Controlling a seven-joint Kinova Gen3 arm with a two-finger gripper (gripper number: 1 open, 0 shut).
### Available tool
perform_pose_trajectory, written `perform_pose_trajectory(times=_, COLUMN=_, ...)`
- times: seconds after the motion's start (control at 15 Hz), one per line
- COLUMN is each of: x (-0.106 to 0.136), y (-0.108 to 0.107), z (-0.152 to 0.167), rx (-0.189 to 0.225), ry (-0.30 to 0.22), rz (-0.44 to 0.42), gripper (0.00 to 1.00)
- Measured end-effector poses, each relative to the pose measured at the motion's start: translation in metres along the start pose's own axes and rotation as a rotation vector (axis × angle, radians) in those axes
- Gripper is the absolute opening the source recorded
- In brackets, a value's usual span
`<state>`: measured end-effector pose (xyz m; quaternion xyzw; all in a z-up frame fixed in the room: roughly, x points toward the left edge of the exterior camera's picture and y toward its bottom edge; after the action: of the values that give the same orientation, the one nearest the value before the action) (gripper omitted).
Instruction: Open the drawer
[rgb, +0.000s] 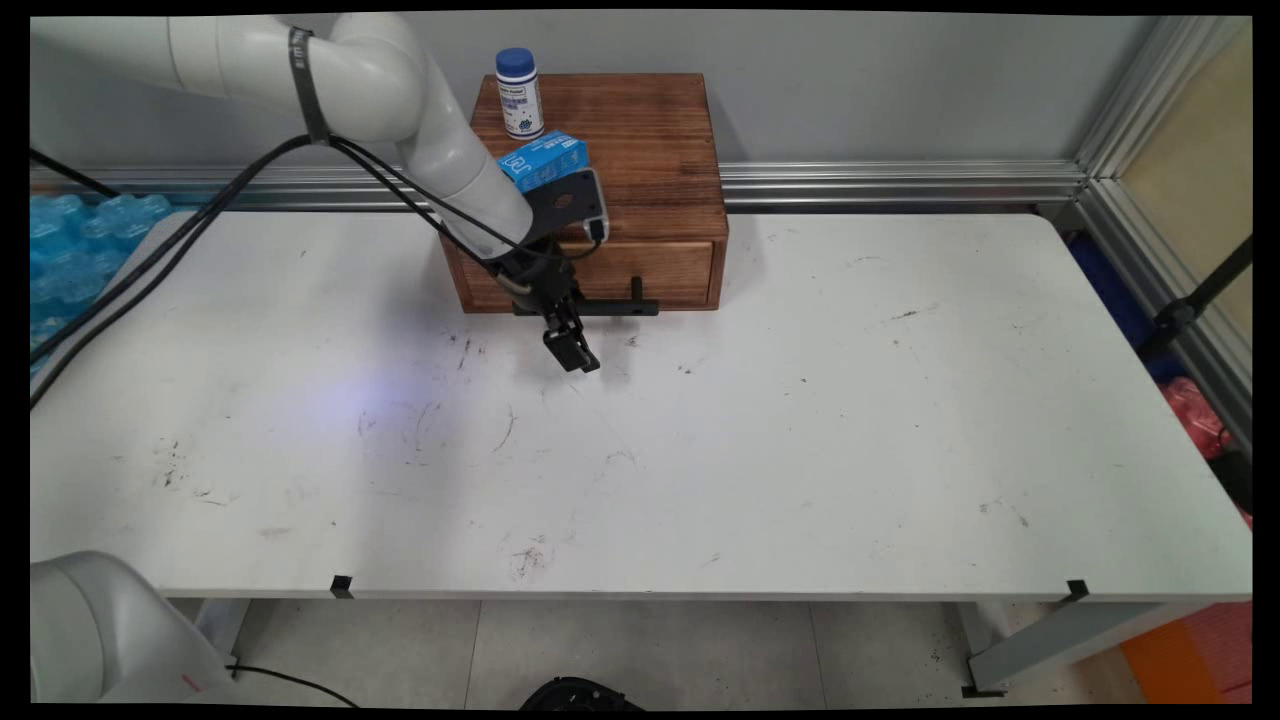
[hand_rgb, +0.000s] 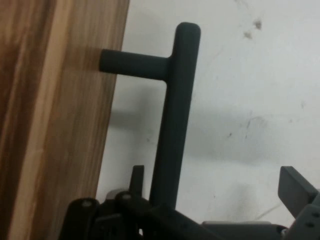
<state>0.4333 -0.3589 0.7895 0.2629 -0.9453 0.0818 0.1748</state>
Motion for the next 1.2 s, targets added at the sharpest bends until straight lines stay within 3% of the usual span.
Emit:
perform_pose_trajectory(times=0.47, x=0.001, y=0.011, z=0.011, rx=-0.031, ry=-0.014, rz=0.029, gripper=1.00)
perform_pose_trajectory(times=1.2, x=-0.001, y=0.055, z=0.011, rx=-0.083, ry=-0.022, rz=0.045, gripper=1.00)
